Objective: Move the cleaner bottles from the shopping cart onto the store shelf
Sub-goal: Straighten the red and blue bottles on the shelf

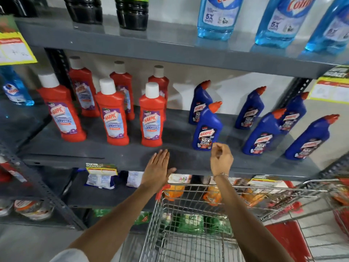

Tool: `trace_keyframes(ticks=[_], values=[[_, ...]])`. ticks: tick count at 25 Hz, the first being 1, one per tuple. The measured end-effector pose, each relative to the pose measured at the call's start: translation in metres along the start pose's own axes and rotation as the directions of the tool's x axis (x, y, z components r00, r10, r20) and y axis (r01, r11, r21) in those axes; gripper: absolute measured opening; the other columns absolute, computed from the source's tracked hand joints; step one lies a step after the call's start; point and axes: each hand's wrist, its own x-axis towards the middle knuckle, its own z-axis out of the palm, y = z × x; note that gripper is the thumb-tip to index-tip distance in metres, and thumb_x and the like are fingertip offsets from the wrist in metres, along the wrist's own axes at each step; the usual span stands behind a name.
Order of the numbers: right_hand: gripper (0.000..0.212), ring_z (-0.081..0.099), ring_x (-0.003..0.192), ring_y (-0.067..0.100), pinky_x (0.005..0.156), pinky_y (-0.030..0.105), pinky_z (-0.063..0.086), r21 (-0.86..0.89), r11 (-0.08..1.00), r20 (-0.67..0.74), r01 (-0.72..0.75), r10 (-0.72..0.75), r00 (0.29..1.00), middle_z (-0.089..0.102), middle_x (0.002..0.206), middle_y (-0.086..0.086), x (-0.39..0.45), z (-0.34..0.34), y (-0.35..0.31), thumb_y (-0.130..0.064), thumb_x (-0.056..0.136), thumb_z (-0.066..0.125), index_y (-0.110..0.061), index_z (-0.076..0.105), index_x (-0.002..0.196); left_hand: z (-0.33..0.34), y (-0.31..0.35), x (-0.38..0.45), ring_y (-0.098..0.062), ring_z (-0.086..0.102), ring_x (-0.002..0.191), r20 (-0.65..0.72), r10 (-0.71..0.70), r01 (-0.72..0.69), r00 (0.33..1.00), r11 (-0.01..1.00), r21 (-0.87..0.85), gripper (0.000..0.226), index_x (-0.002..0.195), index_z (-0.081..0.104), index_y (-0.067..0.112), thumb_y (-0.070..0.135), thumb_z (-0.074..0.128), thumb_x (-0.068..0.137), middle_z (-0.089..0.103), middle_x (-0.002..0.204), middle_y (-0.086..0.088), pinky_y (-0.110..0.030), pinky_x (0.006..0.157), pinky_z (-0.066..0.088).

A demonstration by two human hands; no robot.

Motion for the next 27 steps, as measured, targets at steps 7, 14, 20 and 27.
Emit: trace_keyframes(ticks=[7,14,20,27], values=[[0.07,0.057,0.112,0.024,0.098,0.041,0.048,0.06,0.971,0.436,-0.231,0.183,0.881,0.058,0.125,0.01,0.049,0.01,0.025,-0.006,0.075,0.073,-0.01,0.034,0.133,0.007,0.001,0.004,-0.027,0.01,0.147,0.112,-0.021,-0.001,0.993,0.981,0.196,0.106,0.146,0.009,0.003,0.066,-0.031,0.07,0.012,0.157,-0.013,-0.04,0.12,0.009],[0.053,0.061,0.11,0.026,0.096,0.042,0.05,0.06,0.968,0.443,-0.246,0.195,0.875,0.062,0.12,0.013,0.058,0.008,0.03,-0.002,0.076,0.07,-0.007,0.046,0.123,0.009,0.003,0.0,-0.024,0.004,0.147,0.075,-0.042,0.028,0.996,0.983,0.182,0.105,0.146,0.005,0.006,0.069,-0.028,0.069,0.008,0.159,-0.01,-0.035,0.119,0.003],[0.045,0.061,0.109,0.024,0.097,0.043,0.05,0.085,0.961,0.476,-0.264,0.194,0.858,0.064,0.119,0.012,0.065,0.008,0.032,0.0,0.075,0.07,-0.009,0.051,0.115,0.008,0.007,-0.001,-0.021,0.001,0.148,0.067,-0.054,0.044,0.996,0.988,0.151,0.096,0.147,0.001,0.008,0.067,-0.018,0.074,0.004,0.159,-0.008,-0.034,0.12,-0.002],[0.045,0.061,0.11,0.024,0.097,0.043,0.05,0.066,0.965,0.476,-0.252,0.192,0.858,0.064,0.119,0.012,0.062,0.009,0.026,-0.003,0.076,0.07,-0.009,0.051,0.117,0.009,0.006,-0.002,-0.021,-0.001,0.148,0.064,-0.051,0.04,0.997,0.986,0.159,0.088,0.147,0.0,0.009,0.064,-0.011,0.079,0.003,0.16,-0.007,-0.032,0.119,-0.003]])
